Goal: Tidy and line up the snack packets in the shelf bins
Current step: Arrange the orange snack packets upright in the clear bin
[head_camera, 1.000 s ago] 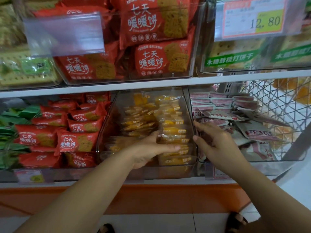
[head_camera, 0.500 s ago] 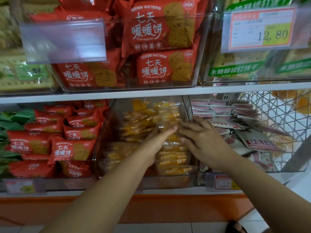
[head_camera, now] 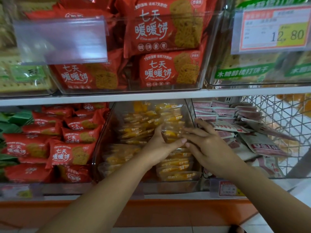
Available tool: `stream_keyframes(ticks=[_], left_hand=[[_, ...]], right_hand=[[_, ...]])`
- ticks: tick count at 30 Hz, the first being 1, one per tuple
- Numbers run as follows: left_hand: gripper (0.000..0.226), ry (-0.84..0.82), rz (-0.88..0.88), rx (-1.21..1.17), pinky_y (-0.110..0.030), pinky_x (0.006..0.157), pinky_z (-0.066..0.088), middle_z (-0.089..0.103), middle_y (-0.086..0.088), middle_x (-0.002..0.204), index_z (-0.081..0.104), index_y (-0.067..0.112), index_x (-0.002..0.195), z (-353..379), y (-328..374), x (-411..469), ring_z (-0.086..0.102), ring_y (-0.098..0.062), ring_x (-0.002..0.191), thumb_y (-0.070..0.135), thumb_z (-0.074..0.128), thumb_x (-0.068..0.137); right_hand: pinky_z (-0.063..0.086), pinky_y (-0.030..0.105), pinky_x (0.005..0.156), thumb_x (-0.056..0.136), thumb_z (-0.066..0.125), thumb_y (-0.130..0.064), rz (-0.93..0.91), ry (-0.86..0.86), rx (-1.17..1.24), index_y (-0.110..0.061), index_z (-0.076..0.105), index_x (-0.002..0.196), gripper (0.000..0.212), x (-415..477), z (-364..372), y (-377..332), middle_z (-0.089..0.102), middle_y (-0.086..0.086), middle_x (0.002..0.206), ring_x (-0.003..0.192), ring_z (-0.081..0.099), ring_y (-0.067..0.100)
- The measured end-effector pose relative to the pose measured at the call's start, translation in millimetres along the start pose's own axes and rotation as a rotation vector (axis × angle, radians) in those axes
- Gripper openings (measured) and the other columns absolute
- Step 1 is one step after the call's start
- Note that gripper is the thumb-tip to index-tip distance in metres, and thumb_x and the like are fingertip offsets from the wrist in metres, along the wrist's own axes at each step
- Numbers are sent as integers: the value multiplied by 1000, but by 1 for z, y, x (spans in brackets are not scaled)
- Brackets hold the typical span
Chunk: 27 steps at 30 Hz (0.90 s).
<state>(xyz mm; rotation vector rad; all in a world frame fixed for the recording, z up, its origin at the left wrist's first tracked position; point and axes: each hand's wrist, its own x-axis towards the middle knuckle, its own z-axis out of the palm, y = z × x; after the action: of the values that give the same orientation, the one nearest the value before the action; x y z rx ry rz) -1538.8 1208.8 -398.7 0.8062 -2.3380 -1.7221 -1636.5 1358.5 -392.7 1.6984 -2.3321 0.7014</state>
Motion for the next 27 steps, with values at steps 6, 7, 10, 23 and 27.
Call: stream_keyframes(ticks=[6, 7, 10, 23, 27], left_hand=[[122, 28, -78, -158, -34, 108, 27, 15, 3, 158, -18, 31, 148, 0, 7, 3, 24, -22, 141, 69, 64, 66], [121, 65, -104, -202, -37, 110, 27, 15, 2, 158, -17, 30, 149, 0, 11, 6, 24, -24, 142, 69, 64, 68], [122, 152, -181, -247, -46, 113, 25, 19, -3, 157, -10, 28, 151, 2, 20, 19, 25, -29, 141, 71, 66, 65], [118, 126, -128, -138, -31, 93, 33, 21, -3, 157, -9, 25, 151, -3, 15, 32, 29, -26, 139, 55, 73, 72], [115, 74, -127, -135, -33, 101, 32, 22, -2, 156, -4, 27, 152, -8, 12, 36, 28, -24, 139, 56, 73, 70]], right_hand=[[20, 31, 105, 89, 27, -45, 9, -44, -1, -21, 61, 123, 53, 1, -5, -3, 55, -5, 133, 135, 26, 28], [21, 31, 105, 88, 27, -46, 11, -41, -3, -21, 61, 123, 54, 1, -6, -3, 55, -5, 133, 134, 27, 28], [24, 36, 106, 88, 28, -46, 16, -33, -2, -19, 62, 123, 56, 2, -6, -3, 56, -3, 133, 134, 30, 31], [19, 28, 106, 86, 27, -52, -26, -44, 69, -23, 58, 127, 59, -1, -9, 4, 52, -11, 135, 138, 17, 15], [20, 29, 105, 87, 31, -49, -35, -10, 87, -22, 60, 125, 55, 0, -8, 4, 55, -10, 131, 132, 15, 8]])
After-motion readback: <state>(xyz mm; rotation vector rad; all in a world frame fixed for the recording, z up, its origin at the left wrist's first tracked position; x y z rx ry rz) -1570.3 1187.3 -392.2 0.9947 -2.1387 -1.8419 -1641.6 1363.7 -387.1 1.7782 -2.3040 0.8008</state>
